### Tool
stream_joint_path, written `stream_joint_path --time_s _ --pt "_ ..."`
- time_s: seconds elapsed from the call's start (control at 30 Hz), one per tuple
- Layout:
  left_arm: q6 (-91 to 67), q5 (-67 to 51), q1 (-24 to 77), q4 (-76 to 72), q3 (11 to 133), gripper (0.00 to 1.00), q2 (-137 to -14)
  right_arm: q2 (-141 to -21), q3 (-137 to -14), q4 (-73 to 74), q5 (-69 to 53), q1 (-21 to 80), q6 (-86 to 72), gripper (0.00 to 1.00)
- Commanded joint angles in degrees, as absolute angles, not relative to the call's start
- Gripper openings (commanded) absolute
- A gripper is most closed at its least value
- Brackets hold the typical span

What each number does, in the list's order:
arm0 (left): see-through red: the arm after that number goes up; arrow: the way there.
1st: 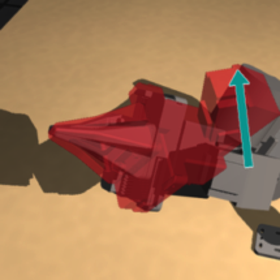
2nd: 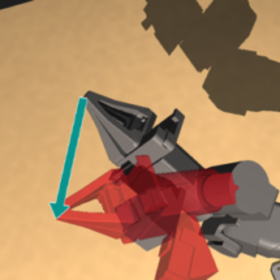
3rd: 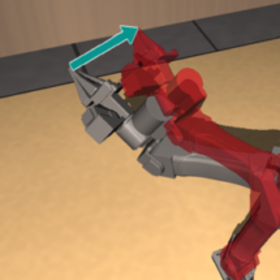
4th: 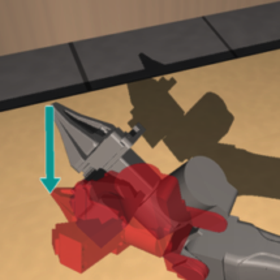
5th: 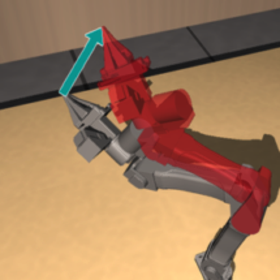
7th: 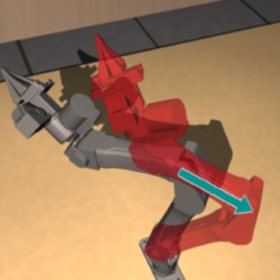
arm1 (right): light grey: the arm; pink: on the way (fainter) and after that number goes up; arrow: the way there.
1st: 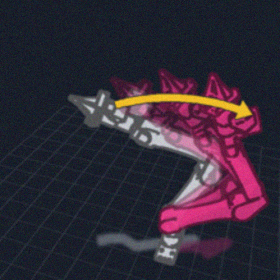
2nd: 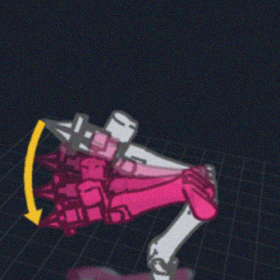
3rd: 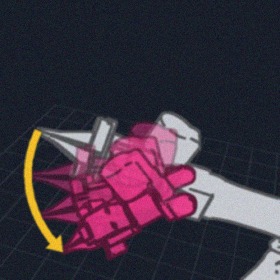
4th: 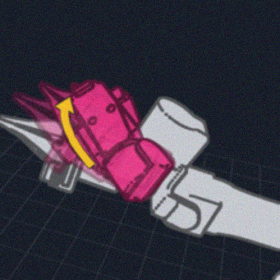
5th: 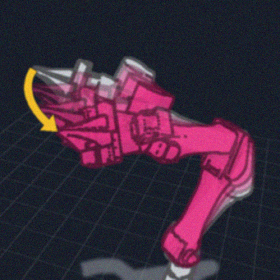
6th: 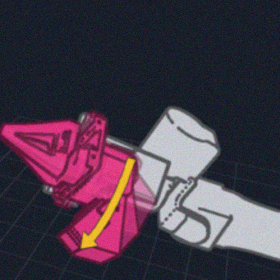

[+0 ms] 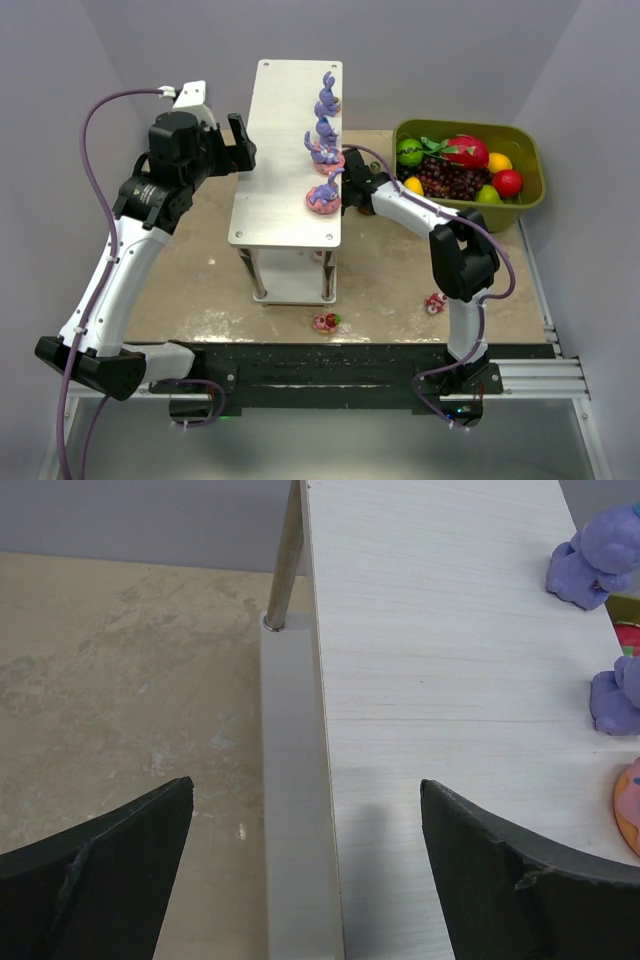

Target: Place and organize the plastic toys onto the shelf

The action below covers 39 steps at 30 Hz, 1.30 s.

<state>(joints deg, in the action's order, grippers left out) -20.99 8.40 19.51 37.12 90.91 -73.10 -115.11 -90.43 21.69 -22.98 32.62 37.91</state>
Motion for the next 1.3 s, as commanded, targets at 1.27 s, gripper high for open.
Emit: stream_joint_path --time_s 1.27 --pt "-22.41 8.26 18.98 35.95 91.23 1.00 -72.16 -106.70 -84.72 12.83 -30.31 30.24 31.55 0.30"
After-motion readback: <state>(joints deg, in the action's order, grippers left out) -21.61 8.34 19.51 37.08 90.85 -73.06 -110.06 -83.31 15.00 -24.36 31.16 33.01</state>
